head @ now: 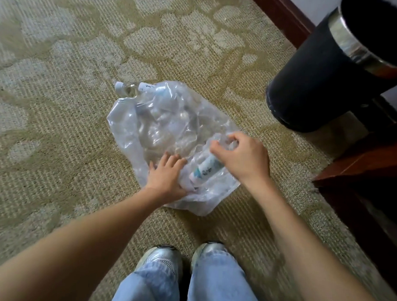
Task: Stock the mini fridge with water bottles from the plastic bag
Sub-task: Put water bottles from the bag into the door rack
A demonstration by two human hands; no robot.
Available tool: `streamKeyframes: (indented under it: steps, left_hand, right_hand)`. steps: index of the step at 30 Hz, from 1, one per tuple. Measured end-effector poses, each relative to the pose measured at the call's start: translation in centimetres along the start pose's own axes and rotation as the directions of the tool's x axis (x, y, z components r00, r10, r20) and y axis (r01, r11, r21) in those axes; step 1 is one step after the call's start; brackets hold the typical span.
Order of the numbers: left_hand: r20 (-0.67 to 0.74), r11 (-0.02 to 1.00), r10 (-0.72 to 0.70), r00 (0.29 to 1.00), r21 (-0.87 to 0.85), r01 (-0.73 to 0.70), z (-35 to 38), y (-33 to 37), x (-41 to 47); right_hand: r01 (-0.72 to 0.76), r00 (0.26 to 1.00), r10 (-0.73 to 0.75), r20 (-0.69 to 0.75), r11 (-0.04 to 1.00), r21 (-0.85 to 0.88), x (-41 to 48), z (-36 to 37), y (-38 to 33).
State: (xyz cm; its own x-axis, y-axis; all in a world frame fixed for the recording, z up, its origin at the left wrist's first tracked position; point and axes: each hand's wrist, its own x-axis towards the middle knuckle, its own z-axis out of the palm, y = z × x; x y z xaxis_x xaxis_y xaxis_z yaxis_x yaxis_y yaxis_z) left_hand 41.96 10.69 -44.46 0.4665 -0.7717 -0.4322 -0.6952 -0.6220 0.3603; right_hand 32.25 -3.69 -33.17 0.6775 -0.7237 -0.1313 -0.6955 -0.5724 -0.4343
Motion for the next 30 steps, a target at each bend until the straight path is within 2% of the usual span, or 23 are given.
streamKeyframes:
  steps: [2, 4, 6, 8, 11, 15, 19, 21, 22, 25, 27, 30]
  left_hand:
    - [-0.016, 0.974, 0.022, 1.000, -0.227, -0.025, -0.5, 0.9, -0.2]
    - [-0.099, 0.845, 0.032, 0.995, -0.529, -0.080, -0.7, 2.7, -0.9]
    - [-0.208, 0.761, -0.045, 0.977, -0.641, -0.101, -0.4, 4.3, -1.3]
    - [-0.291, 0.799, -0.108, 0.951, -0.594, -0.091, 0.1, 4.8, -1.2]
    - [-0.293, 0.848, -0.089, 0.952, -0.523, -0.082, 0.4, 4.5, -0.6]
    - [-0.285, 0.908, -0.024, 0.958, -0.408, -0.098, 1.4, 3.2, -1.0]
    - [-0.280, 0.868, -0.064, 0.958, -0.489, -0.086, 2.5, 1.2, -1.5]
    - [-0.222, 0.800, -0.175, 0.959, -0.600, 0.007, 2.5, 0.1, -1.7]
    - [-0.201, 0.758, -0.234, 0.951, -0.650, 0.049, 2.4, -0.4, -1.7]
    - [-0.099, 0.602, -0.328, 0.940, -0.788, 0.127, 1.1, -0.1, -1.6]
    - [-0.123, 0.461, -0.336, 0.934, -0.886, 0.049, -0.3, 2.2, -1.6]
    - [-0.288, 0.385, -0.327, 0.900, -0.911, -0.151, -2.2, 6.6, -2.0]
  right_hand:
    - [-0.057, 0.998, 0.058, 0.028, 0.998, -0.032, 1.7, 1.0, 0.2]
    - [-0.055, 0.998, 0.056, 0.017, 0.996, -0.077, 2.3, 2.0, -0.1]
    - [-0.078, 0.996, 0.081, 0.046, 0.995, -0.059, 2.7, 2.6, -0.1]
    - [-0.104, 0.985, 0.105, 0.136, 0.994, -0.016, 2.7, 2.5, 0.4]
    - [-0.126, 0.968, 0.107, 0.226, 0.989, 0.075, 2.0, 2.3, 1.7]
    - [-0.223, 0.963, 0.175, 0.205, 0.944, 0.242, -0.1, 3.4, 2.7]
    - [-0.320, 0.947, 0.276, 0.165, 0.862, 0.394, -2.0, 4.1, 2.9]
    - [-0.380, 0.924, 0.343, 0.169, 0.775, 0.506, -2.5, 3.5, 3.8]
    - [-0.416, 0.905, 0.384, 0.186, 0.696, 0.586, -2.7, 3.0, 4.3]
    - [-0.510, 0.820, 0.466, 0.331, 0.334, 0.793, -2.9, 1.8, 4.8]
    - [-0.526, 0.797, 0.442, 0.413, 0.170, 0.833, -2.4, 1.8, 3.8]
    - [-0.560, 0.782, 0.384, 0.492, 0.084, 0.824, -2.0, 2.9, 1.6]
